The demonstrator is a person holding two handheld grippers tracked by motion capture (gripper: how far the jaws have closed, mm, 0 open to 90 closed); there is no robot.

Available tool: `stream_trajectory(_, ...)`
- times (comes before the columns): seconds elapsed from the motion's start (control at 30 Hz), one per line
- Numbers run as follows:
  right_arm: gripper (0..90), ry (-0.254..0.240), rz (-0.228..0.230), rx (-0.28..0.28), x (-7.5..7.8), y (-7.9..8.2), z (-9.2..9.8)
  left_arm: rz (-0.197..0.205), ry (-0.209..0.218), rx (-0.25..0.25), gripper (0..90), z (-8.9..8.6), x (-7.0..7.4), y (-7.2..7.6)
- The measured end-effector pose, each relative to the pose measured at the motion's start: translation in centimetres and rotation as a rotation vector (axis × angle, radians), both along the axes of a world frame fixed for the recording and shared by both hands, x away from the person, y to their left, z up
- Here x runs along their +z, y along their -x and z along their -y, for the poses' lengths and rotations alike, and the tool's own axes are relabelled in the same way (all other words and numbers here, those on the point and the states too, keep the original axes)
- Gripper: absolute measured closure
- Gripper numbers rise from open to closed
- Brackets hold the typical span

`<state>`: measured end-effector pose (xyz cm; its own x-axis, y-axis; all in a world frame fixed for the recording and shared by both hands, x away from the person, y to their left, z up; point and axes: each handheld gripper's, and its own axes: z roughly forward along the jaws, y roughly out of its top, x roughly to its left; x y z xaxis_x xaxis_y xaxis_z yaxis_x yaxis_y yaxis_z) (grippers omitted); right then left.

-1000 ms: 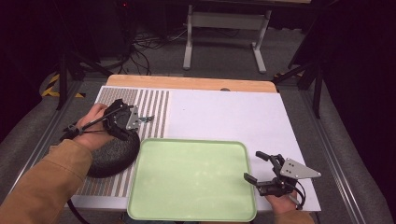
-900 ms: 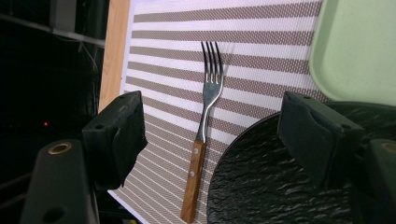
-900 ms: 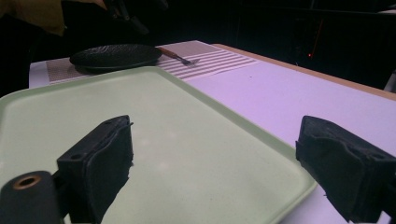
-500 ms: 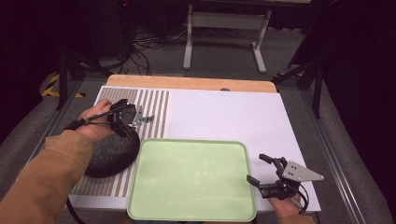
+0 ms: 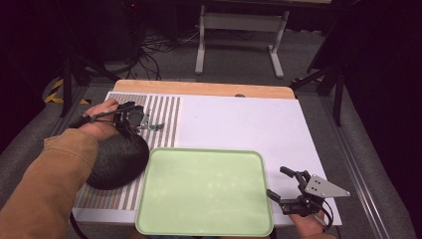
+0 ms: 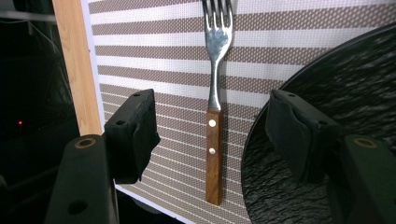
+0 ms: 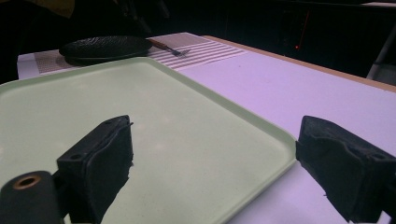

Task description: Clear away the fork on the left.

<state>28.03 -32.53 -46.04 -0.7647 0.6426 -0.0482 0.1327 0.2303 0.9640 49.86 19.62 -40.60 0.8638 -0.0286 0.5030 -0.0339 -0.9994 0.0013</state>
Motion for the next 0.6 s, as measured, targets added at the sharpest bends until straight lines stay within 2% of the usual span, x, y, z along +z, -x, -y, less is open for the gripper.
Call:
stream_trajectory(0.17,11.5,0.015,-0.005,0.005,0.0,-0.1,-0.2,-0.003,-0.038,-0.027,38.3,-0.4,-0.5,-0.6)
stream_trajectory(0.3,11.5,0.025,-0.004,0.007,0.0,-0.1,-0.4,-0.017,-0.049,-0.038,40.1,-0.6,-0.8,-1.2)
stream_trajectory(0.33,11.5,0.028,-0.006,0.006,0.0,-0.1,-0.4,-0.013,-0.034,-0.047,40.6,-0.7,-1.1,-1.4)
stream_trajectory(0.37,11.5,0.030,-0.007,0.007,0.0,-0.1,-0.5,-0.027,-0.058,-0.045,41.5,-0.7,-1.0,-1.5)
stream_trajectory(0.43,11.5,0.036,-0.002,0.007,0.1,-0.2,-0.5,-0.041,-0.061,-0.031,41.9,-0.9,-1.3,-1.8)
stream_trajectory(0.53,11.5,0.034,0.003,0.008,0.2,-0.3,-0.6,-0.057,-0.090,-0.018,43.0,-1.1,-1.6,-2.4)
stream_trajectory(0.6,11.5,0.038,0.007,0.005,0.3,-0.2,-0.6,-0.068,-0.076,-0.008,44.0,-1.3,-1.7,-2.8)
